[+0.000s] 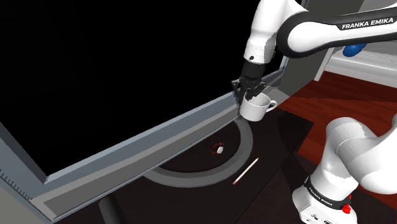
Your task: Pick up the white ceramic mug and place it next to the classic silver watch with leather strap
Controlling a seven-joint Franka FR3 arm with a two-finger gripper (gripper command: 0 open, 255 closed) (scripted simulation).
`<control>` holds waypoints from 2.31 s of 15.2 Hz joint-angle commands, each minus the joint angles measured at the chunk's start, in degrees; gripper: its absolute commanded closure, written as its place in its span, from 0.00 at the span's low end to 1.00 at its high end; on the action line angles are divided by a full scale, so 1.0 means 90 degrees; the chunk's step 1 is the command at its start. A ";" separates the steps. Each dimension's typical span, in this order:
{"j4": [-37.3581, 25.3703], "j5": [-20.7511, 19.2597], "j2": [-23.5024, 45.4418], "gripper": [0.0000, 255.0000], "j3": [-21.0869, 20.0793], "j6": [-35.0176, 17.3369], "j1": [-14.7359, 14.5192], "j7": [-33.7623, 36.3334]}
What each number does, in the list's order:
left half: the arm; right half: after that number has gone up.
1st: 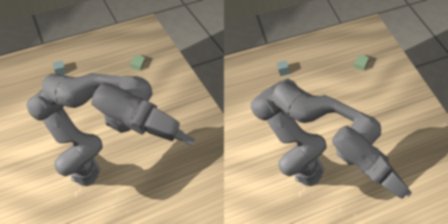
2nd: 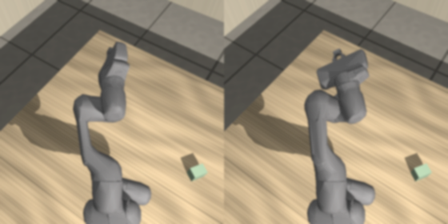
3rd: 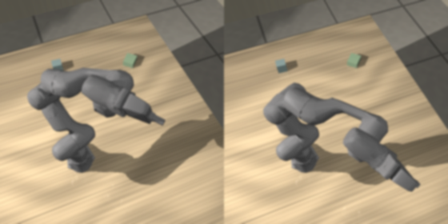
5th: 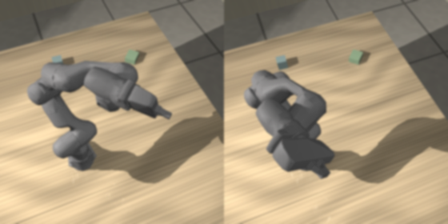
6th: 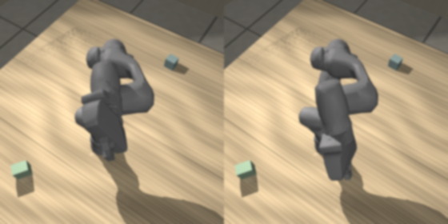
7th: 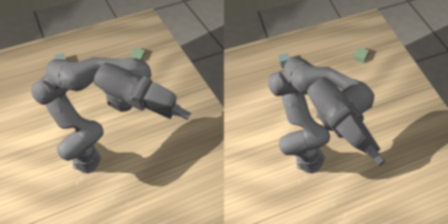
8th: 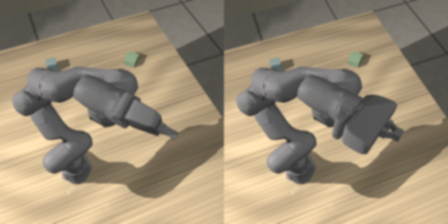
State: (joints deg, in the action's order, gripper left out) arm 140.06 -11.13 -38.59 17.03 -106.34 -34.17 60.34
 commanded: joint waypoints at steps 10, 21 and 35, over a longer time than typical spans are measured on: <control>-0.0364 0.0280 0.0256 0.00 -0.0135 0.0903 -0.0436 0.0544; 0.0375 -0.0092 -0.1375 0.00 0.0162 0.1647 0.0044 0.0007; 0.0708 -0.0149 -0.1436 1.00 0.0214 0.1376 0.0076 0.0019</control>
State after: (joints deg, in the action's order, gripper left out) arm 146.43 -12.47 -51.51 18.96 -93.95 -33.48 60.52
